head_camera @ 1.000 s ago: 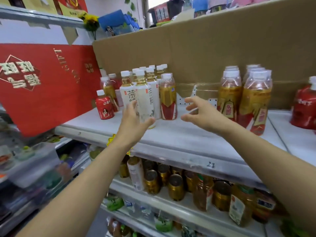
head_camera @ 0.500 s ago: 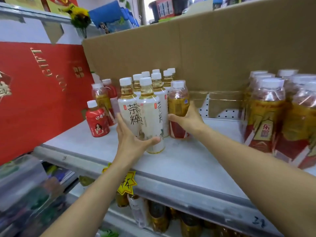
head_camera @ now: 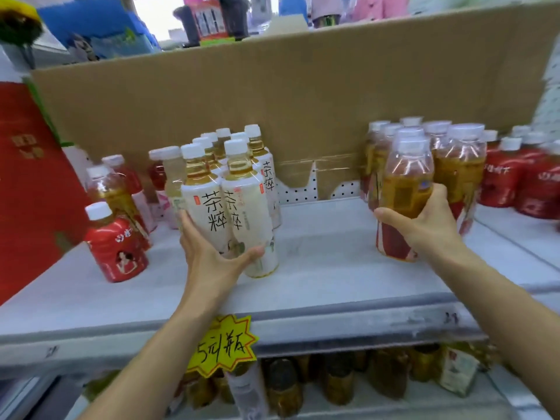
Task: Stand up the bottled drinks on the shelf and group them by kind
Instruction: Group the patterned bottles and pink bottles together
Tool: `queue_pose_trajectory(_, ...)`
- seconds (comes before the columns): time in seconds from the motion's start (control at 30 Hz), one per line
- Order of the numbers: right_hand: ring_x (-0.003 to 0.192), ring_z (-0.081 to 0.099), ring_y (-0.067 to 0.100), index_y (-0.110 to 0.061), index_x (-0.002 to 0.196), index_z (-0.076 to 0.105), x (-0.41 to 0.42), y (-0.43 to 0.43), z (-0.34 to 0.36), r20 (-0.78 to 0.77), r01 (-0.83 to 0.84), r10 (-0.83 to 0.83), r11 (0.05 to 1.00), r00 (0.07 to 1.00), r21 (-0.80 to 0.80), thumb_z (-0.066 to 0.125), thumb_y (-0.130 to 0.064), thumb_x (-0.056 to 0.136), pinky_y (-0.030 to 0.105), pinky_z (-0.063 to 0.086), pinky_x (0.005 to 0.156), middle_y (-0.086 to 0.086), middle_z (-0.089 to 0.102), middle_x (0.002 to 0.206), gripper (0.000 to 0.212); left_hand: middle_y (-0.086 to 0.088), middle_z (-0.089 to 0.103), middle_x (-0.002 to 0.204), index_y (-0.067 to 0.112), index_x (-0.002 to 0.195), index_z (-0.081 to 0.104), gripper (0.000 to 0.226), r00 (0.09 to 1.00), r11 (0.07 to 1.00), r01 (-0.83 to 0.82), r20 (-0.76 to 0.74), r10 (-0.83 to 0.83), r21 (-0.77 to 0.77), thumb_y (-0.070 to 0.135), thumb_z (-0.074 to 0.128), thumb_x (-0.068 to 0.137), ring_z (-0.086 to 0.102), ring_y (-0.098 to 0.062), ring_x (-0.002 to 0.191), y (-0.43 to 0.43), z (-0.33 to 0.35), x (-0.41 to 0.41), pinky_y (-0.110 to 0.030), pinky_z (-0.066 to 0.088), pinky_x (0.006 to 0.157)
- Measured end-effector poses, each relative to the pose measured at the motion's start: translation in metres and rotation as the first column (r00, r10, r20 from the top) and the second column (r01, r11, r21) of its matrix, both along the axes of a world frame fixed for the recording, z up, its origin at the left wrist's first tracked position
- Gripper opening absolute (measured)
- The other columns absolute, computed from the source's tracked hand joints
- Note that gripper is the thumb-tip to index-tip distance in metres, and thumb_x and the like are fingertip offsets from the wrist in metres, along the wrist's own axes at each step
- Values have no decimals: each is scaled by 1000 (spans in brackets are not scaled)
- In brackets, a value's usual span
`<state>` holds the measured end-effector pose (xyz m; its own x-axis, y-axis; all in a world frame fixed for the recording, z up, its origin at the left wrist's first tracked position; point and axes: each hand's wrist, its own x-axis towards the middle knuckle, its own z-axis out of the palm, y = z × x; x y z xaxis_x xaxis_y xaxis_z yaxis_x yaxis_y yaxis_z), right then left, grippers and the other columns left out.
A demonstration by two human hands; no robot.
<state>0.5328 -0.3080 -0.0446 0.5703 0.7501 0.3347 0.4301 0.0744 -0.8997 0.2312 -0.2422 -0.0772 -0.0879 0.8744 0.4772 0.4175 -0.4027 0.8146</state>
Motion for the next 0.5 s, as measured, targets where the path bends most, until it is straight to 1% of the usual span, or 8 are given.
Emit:
queue_pose_trajectory(0.07, 111, 44, 16, -15, 132, 34, 6, -4, 0, -6, 115, -115, 993, 993, -3, 81, -33, 80, 39, 42, 99, -3, 46, 118, 72, 0, 11, 162, 27, 157, -9, 148, 999, 999, 42, -16, -42, -3, 38, 96, 54, 10, -19, 150, 0, 0, -5, -51, 18, 123)
queue_pose_trajectory(0.13, 124, 46, 25, -15, 135, 34, 7, -7, 0, -2, 203, -203, 979, 979, -16, 81, -33, 77, 50, 39, 109, 4, 48, 130, 77, 5, 8, 162, 30, 156, -10, 144, 995, 995, 97, -24, -97, -12, 39, 95, 58, 8, -19, 151, 1, -1, -13, -51, 19, 122)
queue_pose_trajectory(0.2, 138, 34, 36, -13, 145, 27, -11, -12, -1, 115, 308, -305, 952, 945, -2, 80, -31, 76, 55, 29, 115, 13, 38, 147, 89, 8, 9, 161, 32, 157, -8, 138, 989, 989, 147, -30, -147, -23, 35, 94, 62, 10, -18, 150, 3, -3, -22, -49, 21, 122)
queue_pose_trajectory(0.27, 144, 21, 32, -8, 153, 19, -53, -20, -1, 269, 300, -341, 936, 901, 182, 78, -26, 81, 48, 19, 120, 16, 24, 156, 95, 11, 14, 158, 36, 156, -3, 131, 983, 983, 181, -32, -182, -43, 32, 92, 65, 16, -17, 149, 7, -5, -31, -48, 21, 122)
queue_pose_trajectory(0.33, 145, 20, 26, -8, 155, 15, -106, -20, -1, 359, 77, -175, 960, 917, 270, 78, -25, 82, 40, 18, 121, 13, 22, 158, 98, 16, 20, 156, 42, 154, 1, 126, 977, 975, 211, -12, -213, -69, 34, 90, 64, 21, -16, 149, 12, -6, -39, -49, 25, 121)
queue_pose_trajectory(0.37, 146, 20, 22, -11, 157, 11, -131, -14, -2, 383, -76, -8, 976, 924, 202, 79, -26, 81, 36, 18, 120, 9, 20, 160, 102, 16, 24, 157, 42, 154, 3, 125, 971, 968, 237, 3, -237, -88, 36, 89, 63, 25, -14, 148, 15, -6, -43, -49, 27, 120)
queue_pose_trajectory(0.43, 146, 24, 16, -20, 158, 2, -167, 8, -5, 334, -341, 314, 940, 889, 22, 80, -28, 80, 36, 22, 120, 1, 19, 160, 110, 11, 34, 157, 42, 154, 8, 118, 952, 943, 306, 37, -304, -131, 35, 85, 65, 35, -11, 144, 22, -7, -48, -49, 33, 117)
queue_pose_trajectory(0.5, 141, 34, 14, -30, 155, 0, -185, 30, -5, 261, -447, 433, 895, 863, -6, 78, -22, 80, 43, 32, 117, -2, 30, 155, 109, 10, 40, 154, 42, 153, 10, 108, 937, 926, 348, 35, -347, -145, 28, 79, 71, 41, -12, 141, 27, -7, -48, -49, 36, 115)
